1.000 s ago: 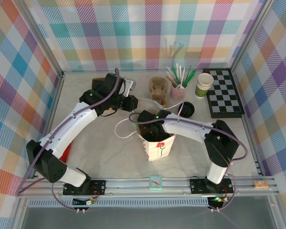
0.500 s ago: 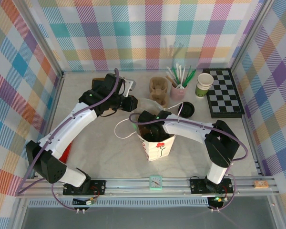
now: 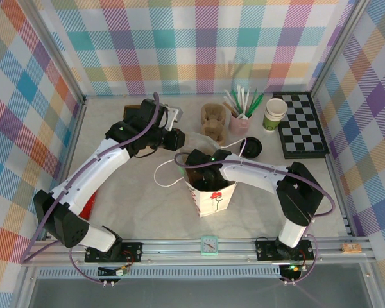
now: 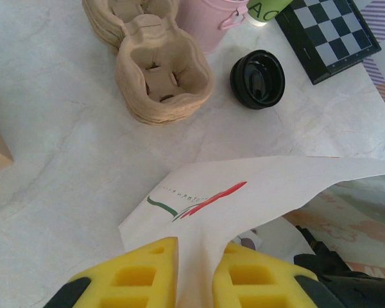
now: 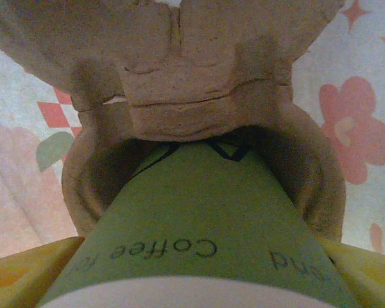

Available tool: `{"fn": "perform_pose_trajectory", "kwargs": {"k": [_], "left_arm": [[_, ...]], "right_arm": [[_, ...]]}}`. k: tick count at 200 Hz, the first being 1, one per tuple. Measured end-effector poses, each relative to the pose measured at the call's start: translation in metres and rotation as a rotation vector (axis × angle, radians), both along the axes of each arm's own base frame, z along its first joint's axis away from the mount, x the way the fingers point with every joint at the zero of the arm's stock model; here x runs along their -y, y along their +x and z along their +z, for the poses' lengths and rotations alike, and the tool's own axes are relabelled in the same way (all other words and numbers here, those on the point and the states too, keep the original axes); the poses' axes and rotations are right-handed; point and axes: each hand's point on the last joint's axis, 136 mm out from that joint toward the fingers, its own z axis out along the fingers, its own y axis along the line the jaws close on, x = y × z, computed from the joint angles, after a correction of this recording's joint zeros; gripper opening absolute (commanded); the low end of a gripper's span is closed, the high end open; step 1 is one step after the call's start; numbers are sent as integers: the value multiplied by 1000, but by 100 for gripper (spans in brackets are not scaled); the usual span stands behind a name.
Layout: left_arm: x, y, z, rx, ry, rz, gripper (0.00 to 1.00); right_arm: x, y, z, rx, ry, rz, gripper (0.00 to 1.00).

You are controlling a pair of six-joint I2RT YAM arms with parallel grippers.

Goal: Pack the takeout coffee

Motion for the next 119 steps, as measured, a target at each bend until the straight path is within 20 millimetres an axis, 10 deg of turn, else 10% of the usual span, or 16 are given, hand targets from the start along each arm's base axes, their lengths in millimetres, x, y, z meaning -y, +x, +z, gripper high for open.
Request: {"fn": "perform_pose_trajectory", "kwargs": {"k": [119], "left_arm": [[0, 0, 1, -2, -5, 5, 18]], "right_arm": [[2, -2, -7, -13, -12, -4, 58]]}}
